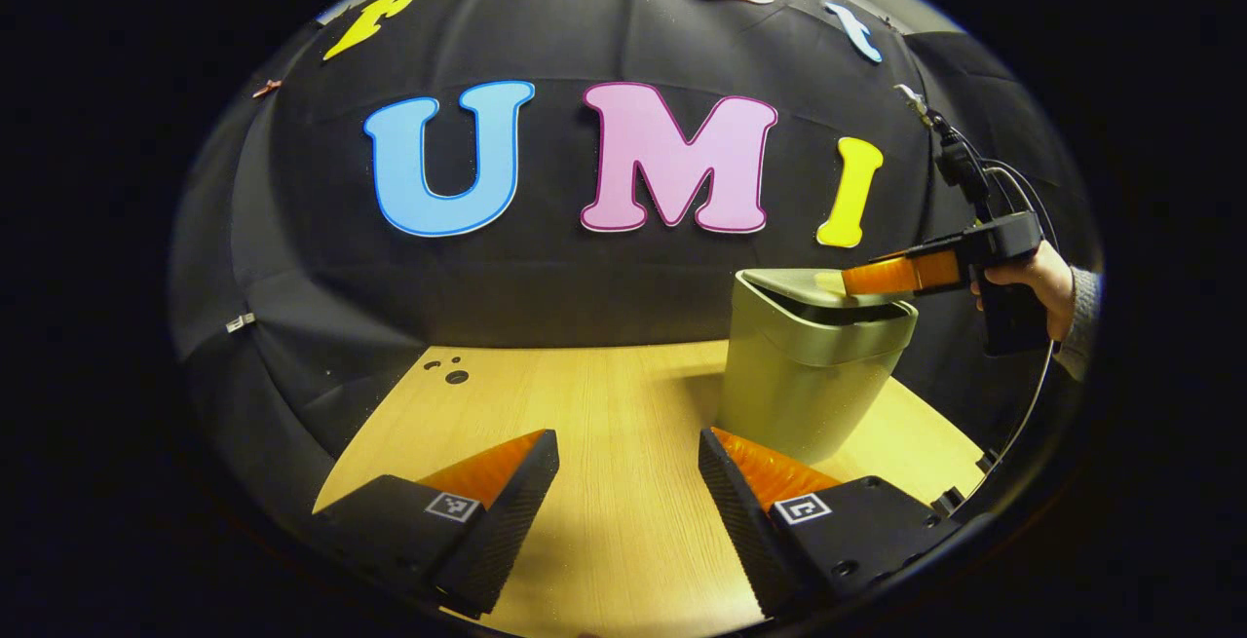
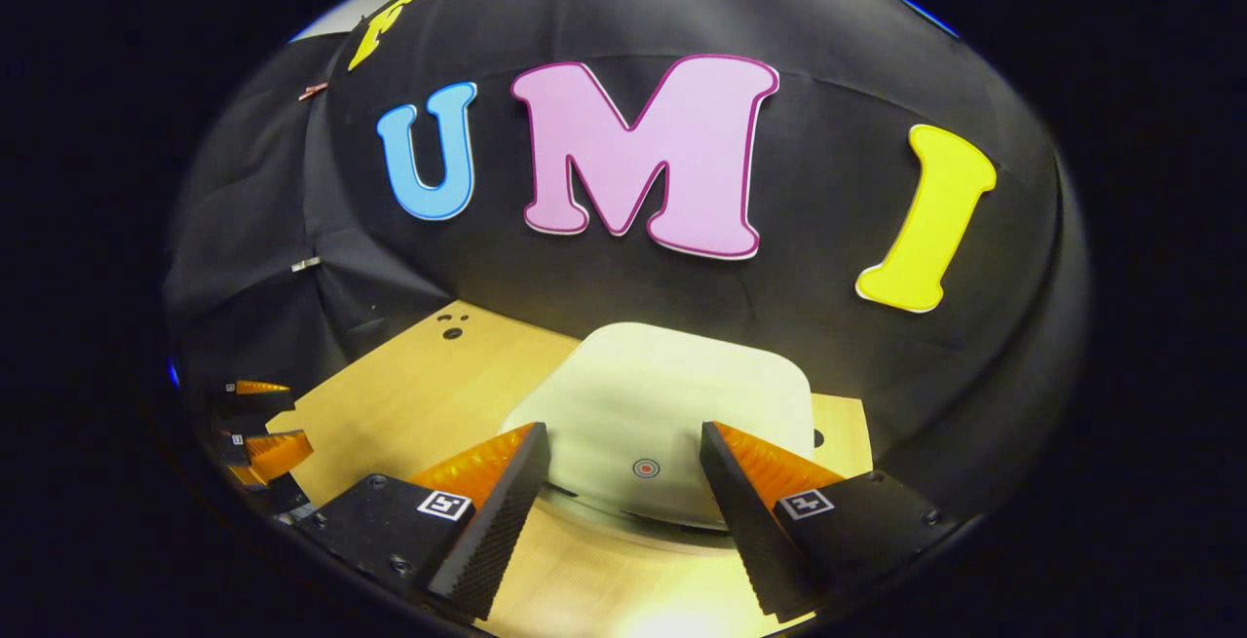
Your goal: Press the lid of the desktop garbage bin to open it, pick up the crumpled paper on the desktop and throw it into the bin, then pick up the pop can on the desktop and drop it into the bin, and finally close the garbage bin lid.
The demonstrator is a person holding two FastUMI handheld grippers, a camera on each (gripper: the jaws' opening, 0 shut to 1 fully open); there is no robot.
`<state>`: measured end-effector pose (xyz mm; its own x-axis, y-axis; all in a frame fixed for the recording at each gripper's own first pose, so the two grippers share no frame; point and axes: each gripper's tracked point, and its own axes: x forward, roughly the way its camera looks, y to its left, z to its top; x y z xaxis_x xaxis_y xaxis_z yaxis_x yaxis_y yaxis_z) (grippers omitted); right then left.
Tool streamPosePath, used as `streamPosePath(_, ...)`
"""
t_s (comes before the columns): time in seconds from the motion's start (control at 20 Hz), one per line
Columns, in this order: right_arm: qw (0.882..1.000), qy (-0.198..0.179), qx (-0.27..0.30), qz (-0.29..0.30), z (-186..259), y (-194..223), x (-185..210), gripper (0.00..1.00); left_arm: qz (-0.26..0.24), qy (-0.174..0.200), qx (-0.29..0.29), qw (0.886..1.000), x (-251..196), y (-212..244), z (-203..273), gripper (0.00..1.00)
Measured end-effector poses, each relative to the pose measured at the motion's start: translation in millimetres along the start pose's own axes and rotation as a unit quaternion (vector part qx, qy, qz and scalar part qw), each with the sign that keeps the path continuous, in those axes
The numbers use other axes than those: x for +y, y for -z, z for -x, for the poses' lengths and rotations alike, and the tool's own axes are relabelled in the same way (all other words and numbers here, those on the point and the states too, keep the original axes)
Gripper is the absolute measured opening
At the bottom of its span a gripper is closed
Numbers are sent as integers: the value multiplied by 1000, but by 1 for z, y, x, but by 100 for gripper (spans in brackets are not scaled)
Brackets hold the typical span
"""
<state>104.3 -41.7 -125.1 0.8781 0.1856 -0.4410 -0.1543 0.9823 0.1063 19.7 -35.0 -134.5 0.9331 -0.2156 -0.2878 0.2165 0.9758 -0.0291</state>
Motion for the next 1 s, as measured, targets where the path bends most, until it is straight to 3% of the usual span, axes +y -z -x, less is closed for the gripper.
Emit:
streamPosePath(0.25, 999, -3, 22, -25, -2, 16, 0, 98, -4, 2, 0, 1000, -1, -2, -1, 94)
streamPosePath(0.75, 1000, -15, 24, 3, -4, 27, 0, 99, -1, 5, 5, 1000, 0, 2, -4, 94)
streamPosePath(1.0, 1000, -14, -4, -24, 0, 17, 0, 98, 3, 7, 2, 1000, -1, 0, -5, 94)
